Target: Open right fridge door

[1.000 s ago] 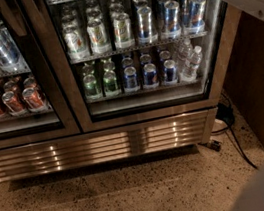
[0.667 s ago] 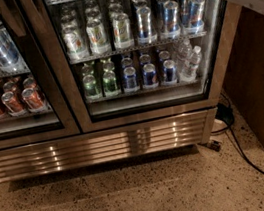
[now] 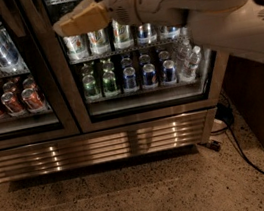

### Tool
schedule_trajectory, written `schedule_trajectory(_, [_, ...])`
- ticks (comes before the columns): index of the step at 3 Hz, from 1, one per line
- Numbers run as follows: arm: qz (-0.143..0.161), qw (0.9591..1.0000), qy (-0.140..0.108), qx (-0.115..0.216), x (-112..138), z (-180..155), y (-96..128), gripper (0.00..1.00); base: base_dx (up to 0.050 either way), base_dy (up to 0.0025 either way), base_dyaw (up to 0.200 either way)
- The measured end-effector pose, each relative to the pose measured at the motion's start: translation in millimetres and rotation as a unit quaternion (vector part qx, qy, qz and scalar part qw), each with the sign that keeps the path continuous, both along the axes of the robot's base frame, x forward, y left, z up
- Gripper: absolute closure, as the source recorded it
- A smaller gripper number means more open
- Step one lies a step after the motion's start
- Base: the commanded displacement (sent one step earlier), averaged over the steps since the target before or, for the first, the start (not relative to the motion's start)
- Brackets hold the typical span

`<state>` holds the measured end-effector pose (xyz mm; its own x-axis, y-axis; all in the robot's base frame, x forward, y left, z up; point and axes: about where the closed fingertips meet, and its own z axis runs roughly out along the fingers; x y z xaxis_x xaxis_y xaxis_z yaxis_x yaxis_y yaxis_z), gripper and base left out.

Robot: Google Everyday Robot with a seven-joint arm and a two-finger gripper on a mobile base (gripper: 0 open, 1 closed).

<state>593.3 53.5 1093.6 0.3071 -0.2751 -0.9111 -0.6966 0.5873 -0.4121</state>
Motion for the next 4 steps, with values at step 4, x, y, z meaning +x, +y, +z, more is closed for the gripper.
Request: schedule_trajectory(4, [-0.049, 0.9734, 0.1, 0.201, 2, 30, 8, 0.0, 0.0, 0.0, 0.0])
